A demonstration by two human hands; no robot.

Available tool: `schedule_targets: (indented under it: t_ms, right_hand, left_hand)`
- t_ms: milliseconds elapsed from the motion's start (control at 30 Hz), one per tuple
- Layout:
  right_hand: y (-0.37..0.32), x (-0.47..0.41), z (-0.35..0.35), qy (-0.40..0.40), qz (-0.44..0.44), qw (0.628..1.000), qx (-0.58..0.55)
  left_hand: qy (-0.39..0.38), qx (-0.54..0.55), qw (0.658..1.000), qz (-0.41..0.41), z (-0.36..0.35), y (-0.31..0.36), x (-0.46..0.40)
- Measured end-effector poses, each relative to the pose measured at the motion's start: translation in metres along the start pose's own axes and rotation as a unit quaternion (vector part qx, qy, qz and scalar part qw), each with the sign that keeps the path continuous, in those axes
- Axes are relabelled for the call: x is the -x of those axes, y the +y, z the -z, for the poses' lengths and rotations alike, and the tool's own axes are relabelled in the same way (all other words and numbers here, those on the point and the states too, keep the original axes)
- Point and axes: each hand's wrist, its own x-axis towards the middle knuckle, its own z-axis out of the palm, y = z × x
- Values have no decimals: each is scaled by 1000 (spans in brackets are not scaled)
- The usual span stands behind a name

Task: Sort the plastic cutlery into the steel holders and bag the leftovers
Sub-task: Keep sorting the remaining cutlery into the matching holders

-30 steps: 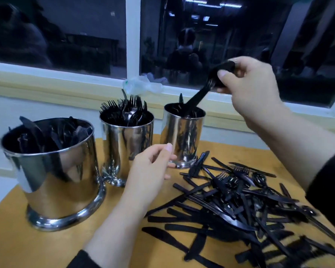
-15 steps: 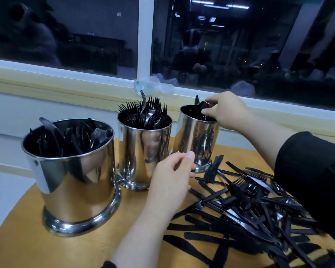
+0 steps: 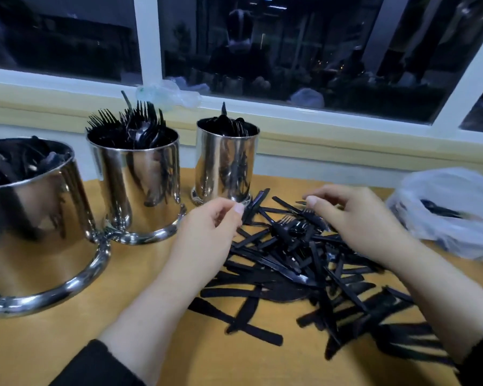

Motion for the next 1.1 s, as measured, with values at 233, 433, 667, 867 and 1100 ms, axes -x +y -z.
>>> schedule_targets:
  t_ms: [233, 433, 667, 867, 1100]
  right_hand:
    - [35, 62, -9, -12, -25, 999, -22]
    - [49, 65, -12, -22, -30, 999, -17]
    - [57, 63, -19, -152, -17, 987, 45]
    - [55, 62, -22, -192, -5, 978, 77]
    - [54, 64, -21, -182, -1, 981, 61]
  left_hand:
    - [-60, -175, 981, -57, -26, 0, 13]
    - [-95, -283, 949, -102, -41, -4, 6]
    - [-179, -425, 874, -156, -71, 0, -24]
    - [-202, -449, 852, -177, -80, -7, -35]
    - [-191, -390, 870, -233, -73, -10, -29]
